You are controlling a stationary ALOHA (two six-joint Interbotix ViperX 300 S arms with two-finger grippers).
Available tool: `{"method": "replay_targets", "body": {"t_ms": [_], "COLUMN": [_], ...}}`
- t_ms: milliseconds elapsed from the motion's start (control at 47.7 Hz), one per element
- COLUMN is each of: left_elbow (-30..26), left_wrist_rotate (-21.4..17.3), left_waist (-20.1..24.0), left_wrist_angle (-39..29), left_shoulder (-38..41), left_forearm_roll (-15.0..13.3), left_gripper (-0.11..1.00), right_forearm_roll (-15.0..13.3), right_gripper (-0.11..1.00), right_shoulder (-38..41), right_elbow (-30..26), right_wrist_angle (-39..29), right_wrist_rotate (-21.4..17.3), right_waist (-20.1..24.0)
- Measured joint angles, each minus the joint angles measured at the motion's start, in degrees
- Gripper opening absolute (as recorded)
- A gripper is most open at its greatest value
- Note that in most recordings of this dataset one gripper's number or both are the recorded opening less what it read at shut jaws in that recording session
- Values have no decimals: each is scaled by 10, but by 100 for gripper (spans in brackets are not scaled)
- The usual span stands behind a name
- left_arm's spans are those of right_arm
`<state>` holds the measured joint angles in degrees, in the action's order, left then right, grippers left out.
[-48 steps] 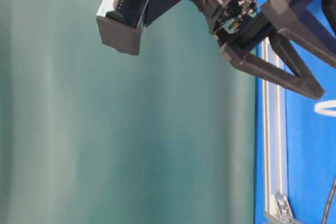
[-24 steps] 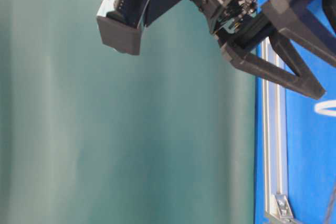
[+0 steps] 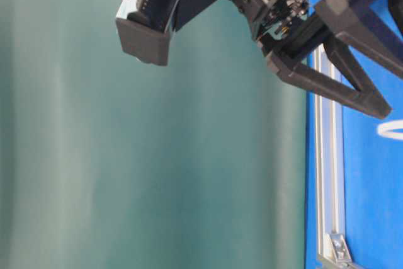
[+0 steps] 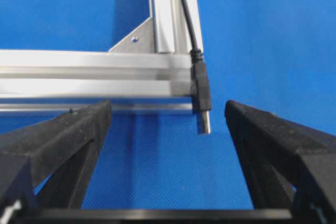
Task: Insert the wire through the string loop located in the center.
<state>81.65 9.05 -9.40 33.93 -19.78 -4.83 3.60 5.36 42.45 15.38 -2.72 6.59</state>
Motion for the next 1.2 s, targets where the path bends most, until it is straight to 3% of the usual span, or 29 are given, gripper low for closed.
{"method": "replay_targets", "body": {"t_ms": [252, 755, 1196], "left_elbow": [-22, -38, -37], "left_wrist_rotate": [-3, -4, -4], "left_waist": [2, 11, 18], "left_wrist_angle": [-48, -151, -163], "left_shoulder": [-27, -156, -167], "left_forearm_roll": [0, 0, 0], "left_gripper": [90, 90, 90], "right_forearm_roll": [1, 0, 0], "right_gripper": [96, 96, 96], "right_shoulder": [-40, -120, -120], "right_elbow": [0, 2, 2], "right_wrist_angle": [-35, -90, -91], "right_wrist_rotate": [-2, -1, -2], "right_waist": [2, 3, 3]}}
